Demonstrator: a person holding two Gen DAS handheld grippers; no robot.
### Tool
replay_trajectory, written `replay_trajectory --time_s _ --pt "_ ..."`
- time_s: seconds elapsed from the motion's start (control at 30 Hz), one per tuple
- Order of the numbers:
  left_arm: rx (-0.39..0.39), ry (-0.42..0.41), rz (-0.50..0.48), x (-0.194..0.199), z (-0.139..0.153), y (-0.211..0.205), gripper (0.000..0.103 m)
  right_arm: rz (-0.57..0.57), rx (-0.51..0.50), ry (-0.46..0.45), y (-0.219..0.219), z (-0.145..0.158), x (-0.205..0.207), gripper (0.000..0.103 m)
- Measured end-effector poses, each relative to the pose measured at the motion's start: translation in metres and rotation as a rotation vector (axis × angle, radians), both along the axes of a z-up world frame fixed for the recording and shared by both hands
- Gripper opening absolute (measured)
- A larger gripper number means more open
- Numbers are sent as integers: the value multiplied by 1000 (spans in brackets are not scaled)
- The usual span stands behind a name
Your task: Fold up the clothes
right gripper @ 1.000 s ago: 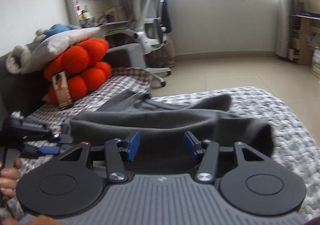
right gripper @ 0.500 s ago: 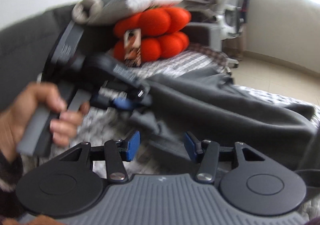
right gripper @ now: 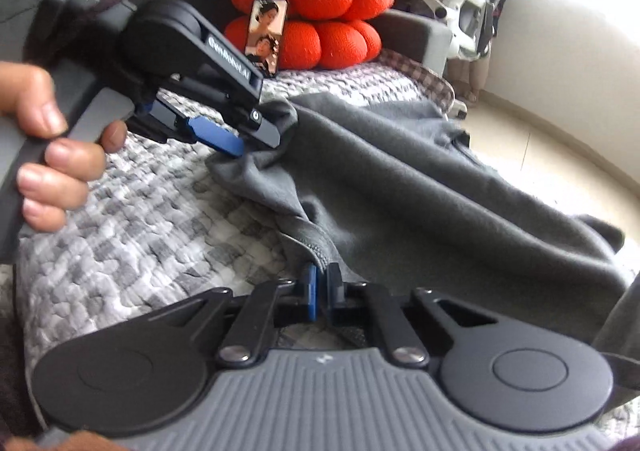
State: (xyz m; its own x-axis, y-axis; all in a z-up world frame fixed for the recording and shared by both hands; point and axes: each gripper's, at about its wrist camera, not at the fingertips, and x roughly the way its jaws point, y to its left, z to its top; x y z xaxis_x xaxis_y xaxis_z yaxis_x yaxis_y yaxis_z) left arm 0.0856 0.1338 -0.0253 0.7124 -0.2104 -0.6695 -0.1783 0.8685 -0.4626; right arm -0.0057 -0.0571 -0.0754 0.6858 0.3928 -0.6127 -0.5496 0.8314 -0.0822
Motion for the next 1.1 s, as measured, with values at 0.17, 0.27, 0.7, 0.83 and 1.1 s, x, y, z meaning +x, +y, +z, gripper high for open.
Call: replay_trajectory --time_s 0.17,0.27,0.7,0.83,1.1 --pt "3 -11 57 -5 5 14 33 15 70 3 -12 14 -11 3" --pt "-12 1 87 -5 3 22 33 26 114 7 -18 24 -18 3" --pt "-62 31 42 -7 0 27 48 107 218 -11 -30 59 -52 0" --pt "-36 40 -11 -11 3 19 55 48 194 -5 -35 52 -46 2" --pt "73 95 -108 -22 2 11 58 -128 192 27 -69 39 -30 42"
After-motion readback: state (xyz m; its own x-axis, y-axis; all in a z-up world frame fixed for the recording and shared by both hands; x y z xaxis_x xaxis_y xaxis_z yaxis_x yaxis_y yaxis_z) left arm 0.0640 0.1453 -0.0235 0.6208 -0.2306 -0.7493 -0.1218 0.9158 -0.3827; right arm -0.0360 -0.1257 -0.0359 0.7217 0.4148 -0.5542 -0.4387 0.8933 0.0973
